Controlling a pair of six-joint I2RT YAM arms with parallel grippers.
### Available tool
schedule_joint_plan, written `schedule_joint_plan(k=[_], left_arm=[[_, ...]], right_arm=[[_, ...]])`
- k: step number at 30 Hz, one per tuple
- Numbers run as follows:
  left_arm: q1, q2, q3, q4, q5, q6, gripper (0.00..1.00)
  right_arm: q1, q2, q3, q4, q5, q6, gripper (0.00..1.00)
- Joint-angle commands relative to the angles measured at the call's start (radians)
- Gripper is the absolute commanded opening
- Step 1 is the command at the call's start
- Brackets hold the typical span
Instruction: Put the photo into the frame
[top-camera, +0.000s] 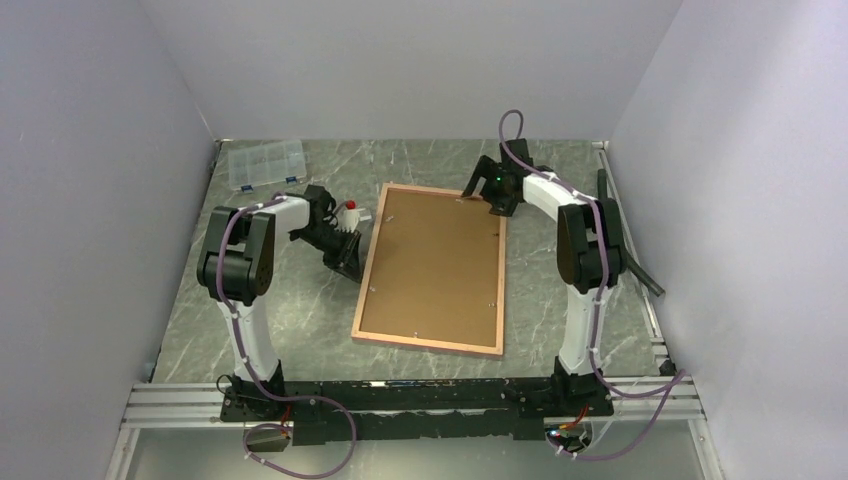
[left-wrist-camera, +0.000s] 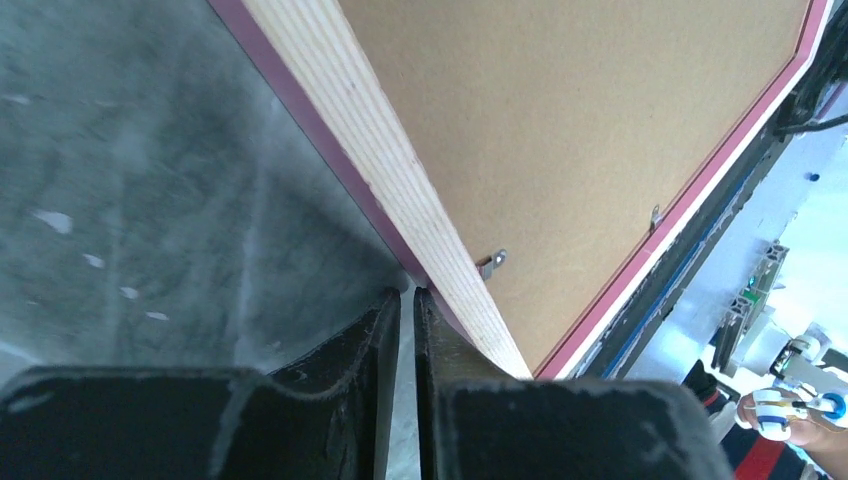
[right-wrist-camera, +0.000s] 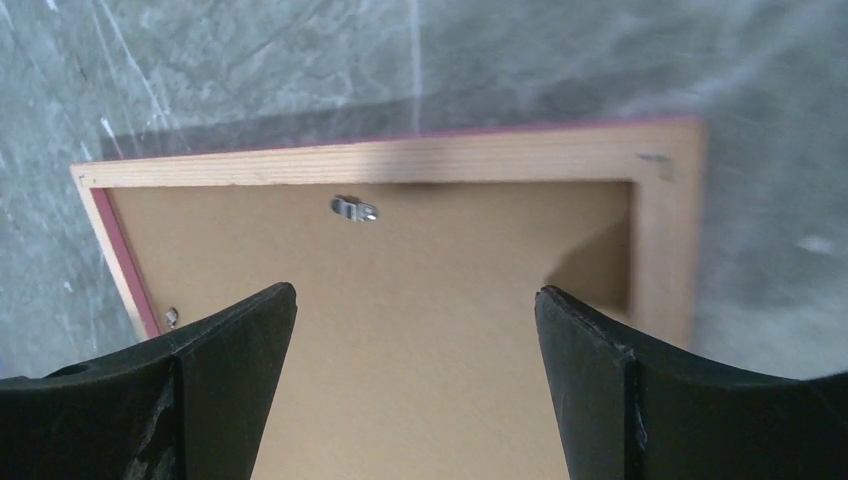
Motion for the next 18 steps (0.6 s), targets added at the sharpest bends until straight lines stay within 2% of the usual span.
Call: schedule_joint_plan(k=[1,3,5,7,11,18], left_arm=[[-0.023,-0.040,-0.030,-0.049,-0.002,0.080,0.17],[-0.030,-0.051,-0.043,-0.057,-0.010,0.091,0.17],[-0.030,-0.070,-0.054,-0.065,-0.019,0.097,0.16],[-0.028,-0.096,-0.060,-0.073,-0.023,0.103,0.16],[-0.016,-0.113,-0.030,-0.103,-0.013,0.111,0.15],[0.000,-0.104,0.005,-0.098,-0.031,0.120,0.15]], right_arm=[[0.056,0.103,0.128,0.004,-0.164,0.015,0.93],[0.078,0.135,0.195,-0.042,-0.158,0.000,0.93],[0.072,0.105,0.194,-0.042,-0.135,-0.006,0.94],[0.050,0.045,0.147,0.001,-0.136,-0.007,0.94],[0.004,-0.035,0.111,-0.022,-0.110,-0.024,0.95],[-0.088,-0.146,-0.055,-0.004,0.024,-0.036,0.97]])
